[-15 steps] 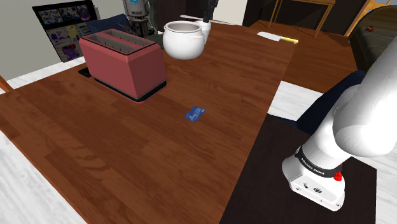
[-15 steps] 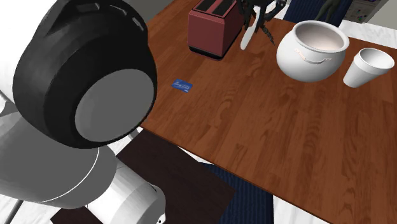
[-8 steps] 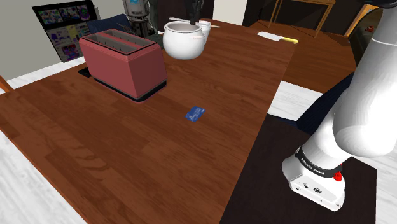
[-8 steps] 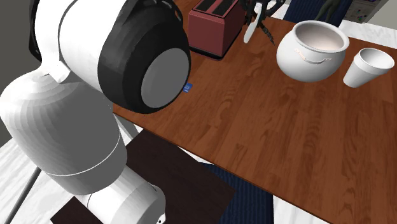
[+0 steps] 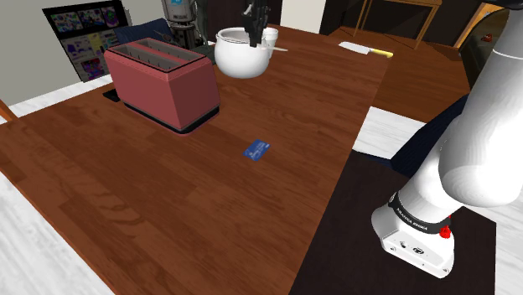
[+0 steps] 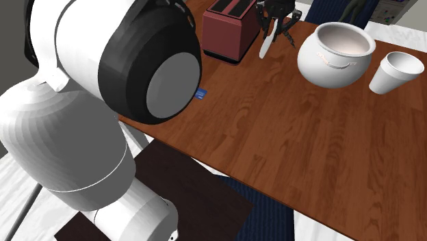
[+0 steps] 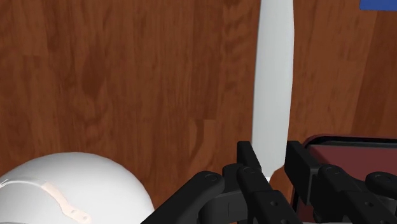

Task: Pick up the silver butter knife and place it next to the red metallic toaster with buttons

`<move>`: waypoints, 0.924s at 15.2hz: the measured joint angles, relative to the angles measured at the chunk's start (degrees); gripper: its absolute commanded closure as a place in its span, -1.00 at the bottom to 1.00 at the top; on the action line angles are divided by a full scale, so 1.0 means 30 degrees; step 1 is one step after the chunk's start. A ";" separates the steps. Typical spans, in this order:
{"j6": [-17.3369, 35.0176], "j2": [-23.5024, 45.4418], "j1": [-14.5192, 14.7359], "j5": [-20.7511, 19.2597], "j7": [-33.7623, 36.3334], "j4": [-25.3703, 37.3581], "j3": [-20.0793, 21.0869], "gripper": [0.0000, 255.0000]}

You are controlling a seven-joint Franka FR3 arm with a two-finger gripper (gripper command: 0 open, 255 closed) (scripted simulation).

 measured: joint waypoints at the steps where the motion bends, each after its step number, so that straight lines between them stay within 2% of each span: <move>1: 0.0309 -0.0066 0.0004 -0.0003 -0.0010 -0.0379 0.0000 1.00; 14: 0.3628 -0.0048 0.0070 0.0020 -0.0047 -0.3677 0.0043 1.00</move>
